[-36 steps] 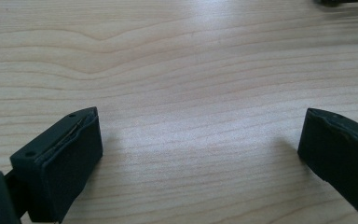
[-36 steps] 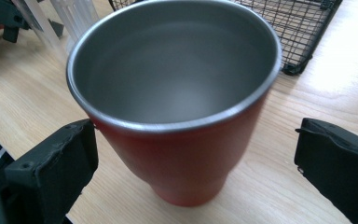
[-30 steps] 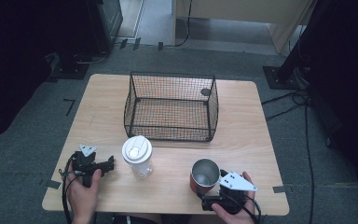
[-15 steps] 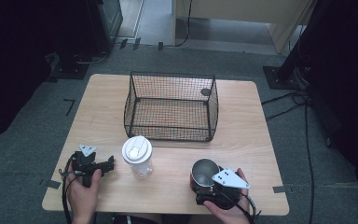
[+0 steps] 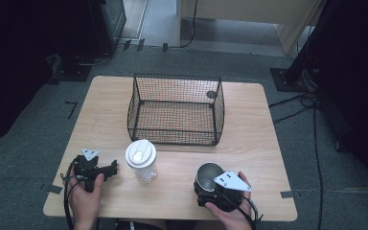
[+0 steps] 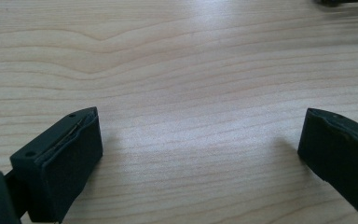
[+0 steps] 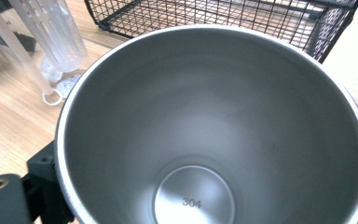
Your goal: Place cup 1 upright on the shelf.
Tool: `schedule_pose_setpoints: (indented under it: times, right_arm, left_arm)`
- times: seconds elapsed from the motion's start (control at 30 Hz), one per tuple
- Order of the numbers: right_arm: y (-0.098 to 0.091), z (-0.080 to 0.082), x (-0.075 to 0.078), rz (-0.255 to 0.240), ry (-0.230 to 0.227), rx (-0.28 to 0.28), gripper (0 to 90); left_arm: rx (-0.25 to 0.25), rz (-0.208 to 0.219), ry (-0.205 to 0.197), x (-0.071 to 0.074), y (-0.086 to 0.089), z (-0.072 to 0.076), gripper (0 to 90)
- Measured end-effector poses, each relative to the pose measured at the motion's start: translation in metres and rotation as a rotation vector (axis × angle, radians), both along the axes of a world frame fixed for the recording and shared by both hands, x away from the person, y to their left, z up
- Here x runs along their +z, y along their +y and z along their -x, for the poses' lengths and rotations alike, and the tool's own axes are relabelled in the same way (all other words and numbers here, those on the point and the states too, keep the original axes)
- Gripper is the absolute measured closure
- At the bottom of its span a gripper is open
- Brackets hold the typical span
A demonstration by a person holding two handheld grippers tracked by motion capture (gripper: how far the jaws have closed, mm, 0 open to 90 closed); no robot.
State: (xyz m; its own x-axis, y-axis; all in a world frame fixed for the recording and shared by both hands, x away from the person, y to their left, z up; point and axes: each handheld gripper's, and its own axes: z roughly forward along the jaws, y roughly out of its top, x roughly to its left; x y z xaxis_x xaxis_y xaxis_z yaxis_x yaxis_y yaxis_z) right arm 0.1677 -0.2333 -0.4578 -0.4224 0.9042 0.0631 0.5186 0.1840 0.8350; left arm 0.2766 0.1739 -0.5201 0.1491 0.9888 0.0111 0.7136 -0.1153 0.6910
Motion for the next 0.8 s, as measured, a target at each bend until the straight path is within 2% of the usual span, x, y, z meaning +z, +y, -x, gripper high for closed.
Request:
schedule_pose_setpoints:
  times: [0.43,0.8]
  right_arm:
    - [-0.001,-0.005,0.003,-0.011,-0.001,-0.045,7.6]
    - [0.006,-0.012,0.028,-0.010,-0.055,-0.033,7.7]
  left_arm:
    - [0.001,0.001,-0.001,0.000,0.000,0.000,0.4]
    - [0.001,0.002,-0.001,0.000,0.000,0.000,0.4]
